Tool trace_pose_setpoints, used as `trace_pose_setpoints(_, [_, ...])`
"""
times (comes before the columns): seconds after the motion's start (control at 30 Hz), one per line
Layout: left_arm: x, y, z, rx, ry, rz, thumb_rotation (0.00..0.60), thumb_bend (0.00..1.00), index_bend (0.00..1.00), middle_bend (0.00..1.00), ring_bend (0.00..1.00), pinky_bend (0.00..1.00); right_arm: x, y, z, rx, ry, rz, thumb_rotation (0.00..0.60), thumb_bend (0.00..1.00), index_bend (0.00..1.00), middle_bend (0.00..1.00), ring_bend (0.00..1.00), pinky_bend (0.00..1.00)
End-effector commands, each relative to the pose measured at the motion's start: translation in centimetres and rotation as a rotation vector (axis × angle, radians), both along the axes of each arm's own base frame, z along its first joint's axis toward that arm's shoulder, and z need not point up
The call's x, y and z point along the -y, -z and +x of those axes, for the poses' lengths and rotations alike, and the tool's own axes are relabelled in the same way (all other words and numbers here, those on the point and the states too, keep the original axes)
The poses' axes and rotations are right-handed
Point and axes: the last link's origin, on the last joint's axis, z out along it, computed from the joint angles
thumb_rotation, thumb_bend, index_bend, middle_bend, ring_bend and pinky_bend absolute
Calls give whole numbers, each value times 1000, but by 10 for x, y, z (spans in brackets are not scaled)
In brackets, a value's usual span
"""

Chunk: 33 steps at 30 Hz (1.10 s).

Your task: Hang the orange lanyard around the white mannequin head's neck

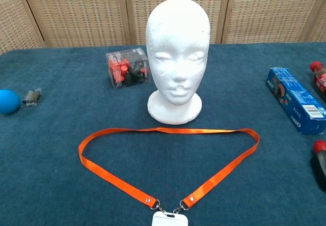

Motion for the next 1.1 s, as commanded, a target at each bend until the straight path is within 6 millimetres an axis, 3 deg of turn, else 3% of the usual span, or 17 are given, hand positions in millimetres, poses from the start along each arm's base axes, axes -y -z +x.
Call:
trace_pose_setpoints(0.03, [0, 0, 0, 0, -1, 0, 600, 0, 0, 0, 0, 0, 0, 1, 0, -1, 1, 2, 600, 0, 0, 0, 0, 0])
trace_pose_setpoints(0.33, [-8, 3, -3, -9, -15, -6, 600, 0, 0, 0, 0, 0, 18, 21, 8, 5, -17, 144, 600, 0, 20, 0, 0, 0])
trace_pose_setpoints(0.53, [-15, 9, -5, -25, -37, -16, 600, 0, 0, 0, 0, 0, 57, 46, 26, -44, -72, 249, 600, 7, 224, 0, 0, 0])
trace_pose_setpoints(0.67, [-20, 13, -7, -49, -58, -21, 600, 0, 0, 0, 0, 0, 93, 84, 44, -22, -61, 390, 600, 117, 332, 0, 0, 0])
trace_pose_setpoints(0.77, [-22, 16, -9, -57, -70, -19, 600, 0, 0, 0, 0, 0, 106, 102, 57, -14, -61, 440, 600, 222, 366, 0, 0, 0])
trace_pose_setpoints(1.1, [-26, 15, -13, -55, -93, -17, 600, 0, 0, 0, 0, 0, 125, 157, 89, -29, -27, 543, 600, 366, 416, 0, 0, 0])
